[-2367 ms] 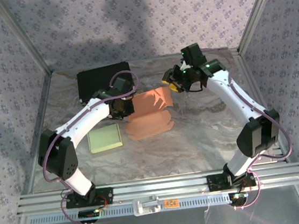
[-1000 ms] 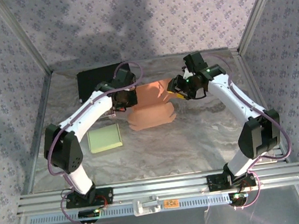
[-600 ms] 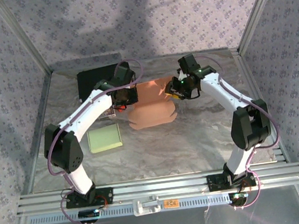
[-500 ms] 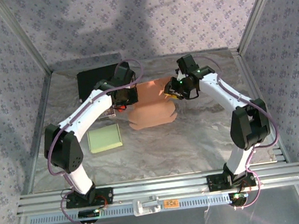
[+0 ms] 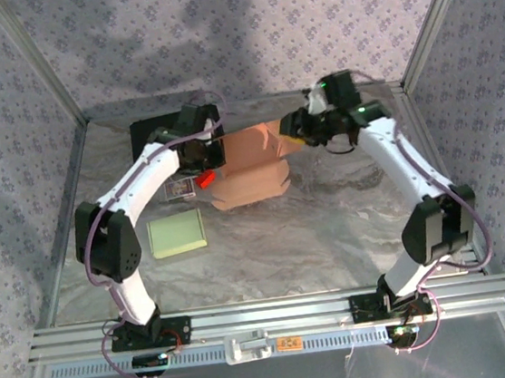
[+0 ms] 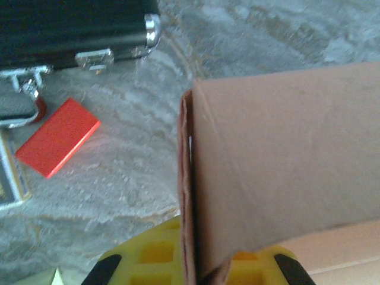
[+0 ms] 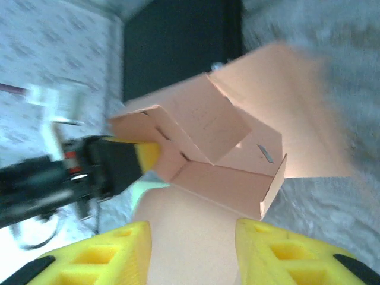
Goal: Fold the paper box
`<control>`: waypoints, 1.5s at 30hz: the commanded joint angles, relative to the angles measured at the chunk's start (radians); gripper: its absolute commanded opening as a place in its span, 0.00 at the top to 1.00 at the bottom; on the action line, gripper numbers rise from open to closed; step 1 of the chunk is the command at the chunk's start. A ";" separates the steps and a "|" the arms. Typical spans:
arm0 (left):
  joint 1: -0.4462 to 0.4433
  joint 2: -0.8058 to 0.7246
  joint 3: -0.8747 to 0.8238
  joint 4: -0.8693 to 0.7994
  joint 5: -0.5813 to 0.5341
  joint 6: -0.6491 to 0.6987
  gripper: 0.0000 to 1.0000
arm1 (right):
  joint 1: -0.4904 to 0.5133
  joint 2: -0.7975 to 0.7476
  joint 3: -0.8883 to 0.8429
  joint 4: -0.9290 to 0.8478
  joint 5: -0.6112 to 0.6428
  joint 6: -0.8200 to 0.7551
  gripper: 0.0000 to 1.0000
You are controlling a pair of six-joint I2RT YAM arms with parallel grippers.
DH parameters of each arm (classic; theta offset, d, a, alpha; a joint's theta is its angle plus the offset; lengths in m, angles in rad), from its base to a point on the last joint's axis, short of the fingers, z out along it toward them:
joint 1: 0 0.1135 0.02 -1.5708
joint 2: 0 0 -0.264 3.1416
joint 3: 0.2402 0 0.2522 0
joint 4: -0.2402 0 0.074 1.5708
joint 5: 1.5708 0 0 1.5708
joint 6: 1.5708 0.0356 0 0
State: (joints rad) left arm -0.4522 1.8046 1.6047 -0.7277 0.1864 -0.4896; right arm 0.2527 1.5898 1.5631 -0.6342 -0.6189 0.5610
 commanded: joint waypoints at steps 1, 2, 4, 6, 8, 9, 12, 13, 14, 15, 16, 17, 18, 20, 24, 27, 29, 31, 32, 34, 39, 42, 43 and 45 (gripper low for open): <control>0.070 0.059 0.105 0.019 0.279 0.071 1.00 | -0.115 -0.042 0.048 0.097 -0.163 -0.025 0.53; 0.085 0.076 0.125 0.009 0.326 0.084 1.00 | -0.145 -0.029 0.049 0.130 -0.180 -0.004 0.53; 0.105 0.099 0.147 0.010 0.403 0.101 1.00 | -0.184 -0.002 0.050 0.162 -0.176 0.016 0.52; 0.123 0.123 0.168 0.020 0.479 0.106 1.00 | -0.227 0.041 0.048 0.183 -0.204 0.026 0.55; 0.134 0.147 0.190 0.026 0.542 0.106 1.00 | -0.250 0.075 0.037 0.237 -0.284 0.042 0.55; 0.135 0.159 0.202 0.027 0.574 0.106 1.00 | -0.254 0.097 0.042 0.260 -0.343 0.046 0.55; 0.135 0.188 0.232 0.020 0.636 0.110 1.00 | -0.234 0.144 0.077 0.269 -0.435 0.021 0.57; 0.135 0.195 0.237 0.016 0.646 0.111 1.00 | -0.225 0.154 0.080 0.277 -0.448 0.020 0.57; 0.135 0.205 0.247 0.004 0.652 0.116 1.00 | -0.216 0.163 0.081 0.284 -0.458 0.018 0.57; 0.135 0.211 0.255 -0.008 0.649 0.121 1.00 | -0.209 0.170 0.081 0.293 -0.471 0.020 0.58; 0.135 0.218 0.261 -0.017 0.647 0.124 1.00 | -0.202 0.170 0.080 0.306 -0.484 0.023 0.58; 0.135 0.222 0.265 -0.024 0.647 0.127 1.00 | -0.193 0.169 0.080 0.310 -0.490 0.022 0.58; 0.135 0.225 0.266 -0.027 0.648 0.129 1.00 | -0.185 0.164 0.079 0.311 -0.489 0.019 0.58; 0.135 0.227 0.265 -0.030 0.642 0.129 1.00 | -0.175 0.151 0.071 0.319 -0.485 0.020 0.59; 0.132 0.231 0.265 -0.032 0.634 0.135 1.00 | -0.162 0.135 0.030 0.359 -0.476 0.039 0.59; 0.128 0.231 0.271 -0.041 0.629 0.139 1.00 | -0.144 0.145 0.037 0.326 -0.473 0.014 0.60; 0.124 0.232 0.276 -0.048 0.620 0.143 1.00 | -0.130 0.147 0.049 0.292 -0.459 -0.013 0.60; 0.122 0.231 0.278 -0.052 0.611 0.146 1.00 | -0.120 0.148 0.060 0.276 -0.442 -0.021 0.60; 0.120 0.230 0.279 -0.054 0.605 0.148 1.00 | -0.115 0.148 0.064 0.268 -0.429 -0.028 0.59; 0.114 0.229 0.282 -0.057 0.596 0.150 1.00 | -0.106 0.148 0.088 0.216 -0.386 -0.064 0.59; 0.106 0.218 0.284 -0.062 0.569 0.155 1.00 | -0.081 0.153 0.142 0.097 -0.294 -0.149 0.59; 0.104 0.214 0.286 -0.065 0.562 0.157 1.00 | -0.067 0.156 0.164 0.046 -0.252 -0.190 0.59; 0.104 0.214 0.287 -0.069 0.563 0.159 1.00 | -0.063 0.159 0.169 0.038 -0.239 -0.198 0.59; 0.102 0.213 0.290 -0.075 0.559 0.164 1.00 | -0.050 0.162 0.187 -0.012 -0.191 -0.225 0.60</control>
State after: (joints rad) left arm -0.3405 2.0258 1.8545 -0.7837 0.7319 -0.3592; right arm 0.1852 1.7588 1.7092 -0.5430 -0.8928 0.4107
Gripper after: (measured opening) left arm 0.060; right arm 0.403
